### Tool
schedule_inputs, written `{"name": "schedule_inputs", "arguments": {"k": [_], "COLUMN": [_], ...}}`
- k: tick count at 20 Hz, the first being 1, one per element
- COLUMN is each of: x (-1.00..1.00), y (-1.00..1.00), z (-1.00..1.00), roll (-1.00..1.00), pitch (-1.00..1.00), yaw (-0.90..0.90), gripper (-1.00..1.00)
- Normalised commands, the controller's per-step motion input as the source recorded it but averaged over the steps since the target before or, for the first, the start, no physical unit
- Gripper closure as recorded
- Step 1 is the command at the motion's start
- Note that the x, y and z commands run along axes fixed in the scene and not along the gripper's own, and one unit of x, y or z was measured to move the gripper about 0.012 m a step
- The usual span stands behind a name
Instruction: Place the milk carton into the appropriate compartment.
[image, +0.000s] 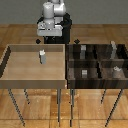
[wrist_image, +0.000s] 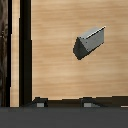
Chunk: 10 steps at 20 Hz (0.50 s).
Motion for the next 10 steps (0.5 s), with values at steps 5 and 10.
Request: {"name": "schedule_inputs", "arguments": {"k": [5, 10], "x": [0.0, 0.0], "y": [0.0, -0.6], "z": [0.0, 0.0], "roll": [0.0, 0.0], "pitch": [0.0, 0.0], "yaw": [0.0, 0.0], "gripper": [-1.0, -1.0]}}
